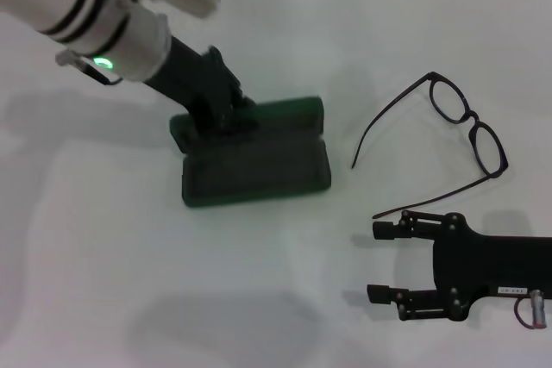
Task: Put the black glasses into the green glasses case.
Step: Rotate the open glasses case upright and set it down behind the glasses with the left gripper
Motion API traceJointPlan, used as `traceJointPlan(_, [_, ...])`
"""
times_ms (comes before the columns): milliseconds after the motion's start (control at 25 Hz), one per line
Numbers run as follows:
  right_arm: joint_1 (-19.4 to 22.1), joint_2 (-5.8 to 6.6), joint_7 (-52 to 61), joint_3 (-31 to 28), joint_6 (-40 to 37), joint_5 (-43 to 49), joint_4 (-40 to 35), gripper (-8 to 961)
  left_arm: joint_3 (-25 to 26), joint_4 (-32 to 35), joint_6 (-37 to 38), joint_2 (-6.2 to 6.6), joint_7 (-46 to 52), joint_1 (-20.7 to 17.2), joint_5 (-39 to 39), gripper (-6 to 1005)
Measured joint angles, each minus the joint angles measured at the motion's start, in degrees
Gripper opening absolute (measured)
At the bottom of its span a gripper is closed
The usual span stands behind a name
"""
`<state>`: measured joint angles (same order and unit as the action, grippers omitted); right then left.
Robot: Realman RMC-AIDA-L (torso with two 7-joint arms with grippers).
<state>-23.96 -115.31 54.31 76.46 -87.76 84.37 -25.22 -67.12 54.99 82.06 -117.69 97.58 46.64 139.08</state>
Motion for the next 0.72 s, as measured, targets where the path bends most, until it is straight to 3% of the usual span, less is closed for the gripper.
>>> traceJointPlan(240, [0.14, 0.0, 0.0, 0.0, -0.05, 0.0, 0.0, 767, -1.01, 1.28, -0.48, -1.46, -3.29, -0.92, 0.3, 251])
traceJointPlan(720, [0.12, 0.0, 0.0, 0.0, 0.14, 0.01, 0.0, 767, -1.51, 1.92, -1.06, -2.06, -3.59, -1.28, -0.27, 279])
